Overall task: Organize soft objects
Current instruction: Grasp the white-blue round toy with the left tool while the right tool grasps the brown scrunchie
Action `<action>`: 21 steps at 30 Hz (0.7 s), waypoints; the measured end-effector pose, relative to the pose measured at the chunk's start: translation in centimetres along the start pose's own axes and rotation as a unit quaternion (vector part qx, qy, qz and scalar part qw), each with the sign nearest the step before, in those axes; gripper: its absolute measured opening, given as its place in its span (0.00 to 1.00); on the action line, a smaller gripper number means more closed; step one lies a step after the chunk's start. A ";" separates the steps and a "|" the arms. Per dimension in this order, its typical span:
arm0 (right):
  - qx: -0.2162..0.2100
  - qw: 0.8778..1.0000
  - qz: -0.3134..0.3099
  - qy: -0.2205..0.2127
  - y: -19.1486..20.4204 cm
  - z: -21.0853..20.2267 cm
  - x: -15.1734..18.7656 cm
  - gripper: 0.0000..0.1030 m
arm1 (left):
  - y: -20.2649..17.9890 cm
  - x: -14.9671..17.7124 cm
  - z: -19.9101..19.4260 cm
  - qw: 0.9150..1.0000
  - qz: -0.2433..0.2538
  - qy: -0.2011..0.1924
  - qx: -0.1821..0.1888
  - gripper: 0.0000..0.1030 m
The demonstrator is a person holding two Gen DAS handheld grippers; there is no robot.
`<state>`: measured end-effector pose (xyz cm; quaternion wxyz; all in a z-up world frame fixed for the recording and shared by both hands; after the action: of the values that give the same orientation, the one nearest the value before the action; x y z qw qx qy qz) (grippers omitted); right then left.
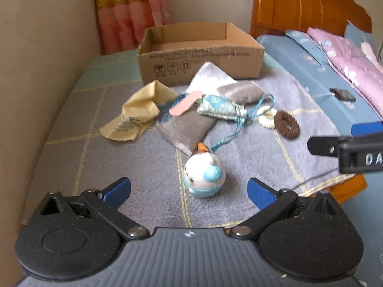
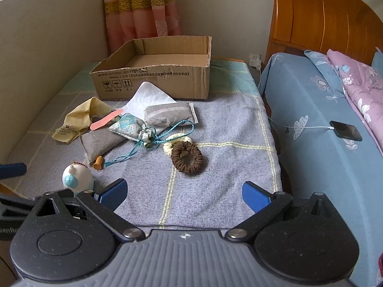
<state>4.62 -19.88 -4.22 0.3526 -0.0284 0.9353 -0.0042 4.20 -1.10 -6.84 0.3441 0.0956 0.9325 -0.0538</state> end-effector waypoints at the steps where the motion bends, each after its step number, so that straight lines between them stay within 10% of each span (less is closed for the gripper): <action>1: -0.003 1.000 0.003 0.002 -0.2 0.3 0.1 1.00 | 0.0 0.1 0.4 1.000 0.004 -0.002 0.000 0.99; 21: 0.001 0.999 -0.046 -0.009 -0.4 5.6 1.6 1.00 | 1.0 1.1 5.2 0.998 0.038 -0.007 0.052 1.00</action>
<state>7.13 -20.34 -9.43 0.3601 -0.0712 0.9299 -0.0211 6.84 -0.82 -11.53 0.3469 0.1484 0.9218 -0.0894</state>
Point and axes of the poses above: each gripper's, at about its wrist camera, not at the fingertips, and z roughly the way its jaws point, y to its left, x to its underside, the point moved 5 cm from there along z, roughly the way its jaws point, and after that the axes turned 4 degrees about x, right-handed, at the moved point
